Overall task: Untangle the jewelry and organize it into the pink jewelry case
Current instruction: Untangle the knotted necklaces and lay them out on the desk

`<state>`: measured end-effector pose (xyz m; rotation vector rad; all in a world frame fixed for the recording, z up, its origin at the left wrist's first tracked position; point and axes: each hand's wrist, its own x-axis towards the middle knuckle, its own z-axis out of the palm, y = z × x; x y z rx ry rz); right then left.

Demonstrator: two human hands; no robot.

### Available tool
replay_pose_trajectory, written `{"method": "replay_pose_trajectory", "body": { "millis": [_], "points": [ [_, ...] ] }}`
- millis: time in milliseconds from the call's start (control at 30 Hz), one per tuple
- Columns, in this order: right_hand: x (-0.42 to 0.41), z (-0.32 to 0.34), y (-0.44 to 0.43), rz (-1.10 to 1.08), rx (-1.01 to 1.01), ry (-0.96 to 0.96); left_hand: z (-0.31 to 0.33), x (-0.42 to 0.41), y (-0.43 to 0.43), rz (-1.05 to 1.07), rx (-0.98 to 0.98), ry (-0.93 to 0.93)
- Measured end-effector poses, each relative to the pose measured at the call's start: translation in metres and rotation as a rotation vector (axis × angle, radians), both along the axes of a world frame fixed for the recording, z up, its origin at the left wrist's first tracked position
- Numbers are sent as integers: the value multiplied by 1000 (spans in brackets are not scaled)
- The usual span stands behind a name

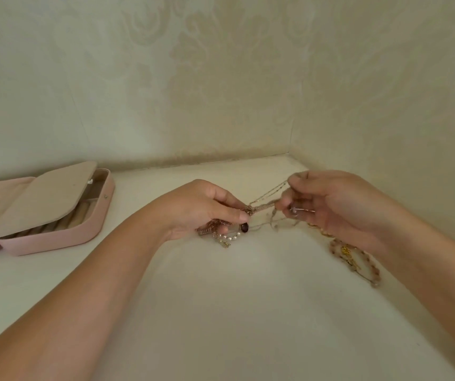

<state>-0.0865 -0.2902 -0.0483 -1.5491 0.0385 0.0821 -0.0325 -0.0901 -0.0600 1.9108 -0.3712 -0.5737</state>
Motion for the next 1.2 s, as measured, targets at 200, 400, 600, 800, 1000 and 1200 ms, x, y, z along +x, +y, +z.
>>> {"method": "replay_pose_trajectory", "body": {
  "millis": [200, 400, 600, 800, 1000, 1200],
  "points": [
    [3, -2, -8, -122, -515, 40, -7, 6, 1, 13, 70, -31],
    [-1, 0, -10, -15, -828, -89, -8, -3, -5, -140, 50, -64],
    [-2, -16, 3, 186, -919, -239, -10, -4, -3, -122, -41, -52],
    [0, -18, 0, 272, -881, -293, -9, -16, -8, -62, -198, 27],
    [-6, -17, 4, 435, -720, -249, -13, -42, -11, -43, -320, -32],
    [-16, -9, 11, 407, -931, -216, -17, -79, 1, 37, -184, -286]
  ]
}}
